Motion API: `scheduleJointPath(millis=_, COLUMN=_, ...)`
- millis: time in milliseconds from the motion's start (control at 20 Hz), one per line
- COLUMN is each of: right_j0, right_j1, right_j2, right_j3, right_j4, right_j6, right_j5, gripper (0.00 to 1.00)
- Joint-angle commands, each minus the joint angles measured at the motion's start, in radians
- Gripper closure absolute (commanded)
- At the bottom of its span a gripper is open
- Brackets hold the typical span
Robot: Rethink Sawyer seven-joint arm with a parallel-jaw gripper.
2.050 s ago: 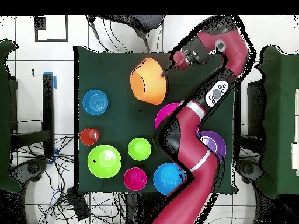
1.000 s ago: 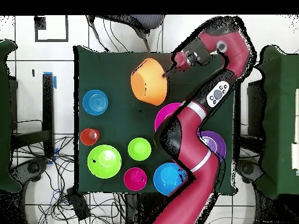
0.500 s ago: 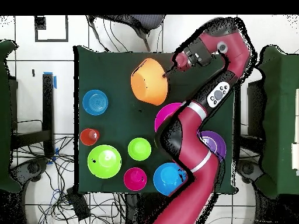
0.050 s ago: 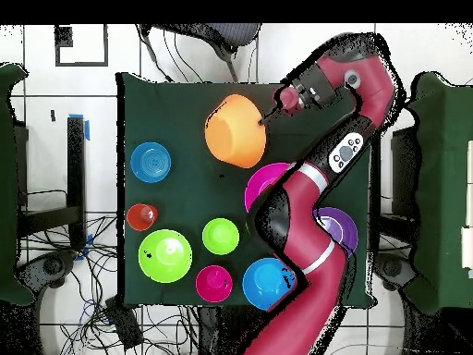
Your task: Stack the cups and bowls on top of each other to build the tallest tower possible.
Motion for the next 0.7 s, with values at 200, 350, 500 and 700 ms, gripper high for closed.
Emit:
scheduleJointPath(millis=200, right_j0=0.018, right_j1=0.080, right_j2=-0.068, right_j3=-0.187, right_j4=-0.104, right_j6=-0.338, right_j5=-0.177, gripper=1.00)
scheduleJointPath(millis=350, right_j0=0.018, right_j1=0.082, right_j2=-0.061, right_j3=-0.190, right_j4=-0.099, right_j6=-0.345, right_j5=-0.183, gripper=0.00)
scheduleJointPath(millis=500, right_j0=0.018, right_j1=0.082, right_j2=-0.058, right_j3=-0.193, right_j4=-0.096, right_j6=-0.349, right_j5=-0.189, gripper=0.00)
scheduleJointPath(millis=700, right_j0=0.017, right_j1=0.083, right_j2=-0.055, right_j3=-0.194, right_j4=-0.095, right_j6=-0.359, right_j5=-0.187, gripper=0.00)
